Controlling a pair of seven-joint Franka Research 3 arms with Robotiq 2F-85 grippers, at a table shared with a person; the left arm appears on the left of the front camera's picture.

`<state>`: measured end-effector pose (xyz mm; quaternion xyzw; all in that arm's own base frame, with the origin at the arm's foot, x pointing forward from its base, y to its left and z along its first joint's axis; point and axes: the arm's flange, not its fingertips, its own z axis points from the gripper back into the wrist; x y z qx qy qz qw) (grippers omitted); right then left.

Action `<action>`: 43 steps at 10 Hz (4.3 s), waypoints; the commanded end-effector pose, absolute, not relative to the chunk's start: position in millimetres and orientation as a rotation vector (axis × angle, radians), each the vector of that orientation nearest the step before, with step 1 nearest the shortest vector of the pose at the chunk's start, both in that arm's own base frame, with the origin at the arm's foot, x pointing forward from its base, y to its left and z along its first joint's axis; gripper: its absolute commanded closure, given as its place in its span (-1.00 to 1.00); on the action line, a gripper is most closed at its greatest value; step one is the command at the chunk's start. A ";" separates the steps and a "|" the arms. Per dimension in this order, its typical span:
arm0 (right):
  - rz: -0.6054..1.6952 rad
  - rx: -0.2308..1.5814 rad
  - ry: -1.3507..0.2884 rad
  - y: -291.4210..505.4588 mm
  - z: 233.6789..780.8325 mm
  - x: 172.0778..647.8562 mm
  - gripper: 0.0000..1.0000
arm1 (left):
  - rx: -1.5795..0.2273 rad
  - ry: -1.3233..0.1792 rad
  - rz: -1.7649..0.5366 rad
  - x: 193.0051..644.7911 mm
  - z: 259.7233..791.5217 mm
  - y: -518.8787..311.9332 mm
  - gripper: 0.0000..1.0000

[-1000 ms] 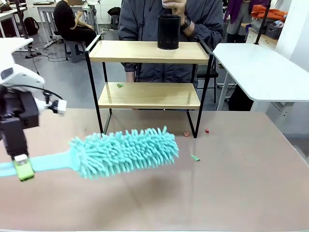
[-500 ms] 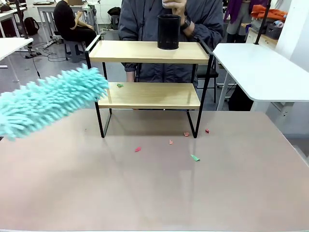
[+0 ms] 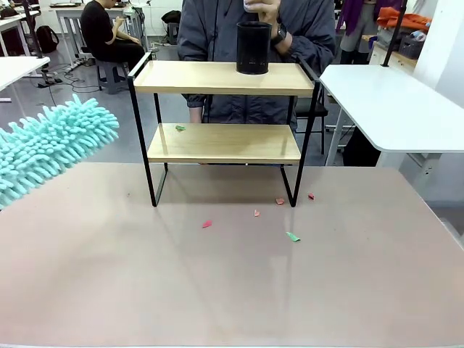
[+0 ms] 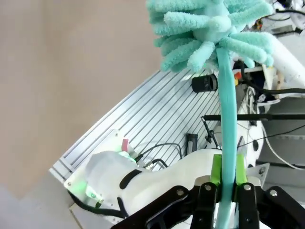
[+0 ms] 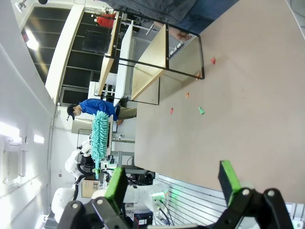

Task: Clean the shelf.
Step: Clean the remaining tier of the Shelf with the Duster once objects are removed.

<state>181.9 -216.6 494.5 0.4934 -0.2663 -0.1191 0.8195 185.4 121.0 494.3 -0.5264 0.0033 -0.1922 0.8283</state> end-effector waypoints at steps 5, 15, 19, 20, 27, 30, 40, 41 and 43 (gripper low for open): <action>-0.232 1.066 -0.599 -215.3 495.5 183.7 -1.00 | -1.099 0.030 -0.439 190.2 497.4 111.4 0.74; -0.232 1.066 -0.599 -215.3 495.5 183.7 -1.00 | -0.581 -0.115 -0.364 278.0 511.9 -124.7 0.74; -0.232 1.066 -0.599 -215.3 495.5 183.7 -1.00 | -0.620 -0.055 -0.444 285.1 519.6 -120.2 0.74; -0.232 1.066 -0.599 -215.3 495.5 183.7 -1.00 | -0.601 -0.107 -0.398 288.2 520.2 -124.1 0.74; -0.232 1.066 -0.599 -215.3 495.5 183.7 -1.00 | -0.286 -0.334 -0.102 333.8 507.4 -177.4 0.74; -0.232 1.066 -0.599 -215.3 495.5 183.7 -1.00 | -0.184 -0.333 -0.035 368.4 500.8 -202.4 0.74; -0.232 1.066 -0.599 -215.3 495.5 183.7 -1.00 | -0.192 -0.190 -0.211 414.6 502.6 -213.2 0.74; -0.232 1.066 -0.599 -215.3 495.5 183.7 -1.00 | -0.229 -0.181 -0.297 409.3 506.7 -211.6 0.74; -0.232 1.066 -0.599 -215.3 495.5 183.7 -1.00 | -0.275 -0.117 -0.533 395.2 510.2 -211.2 0.74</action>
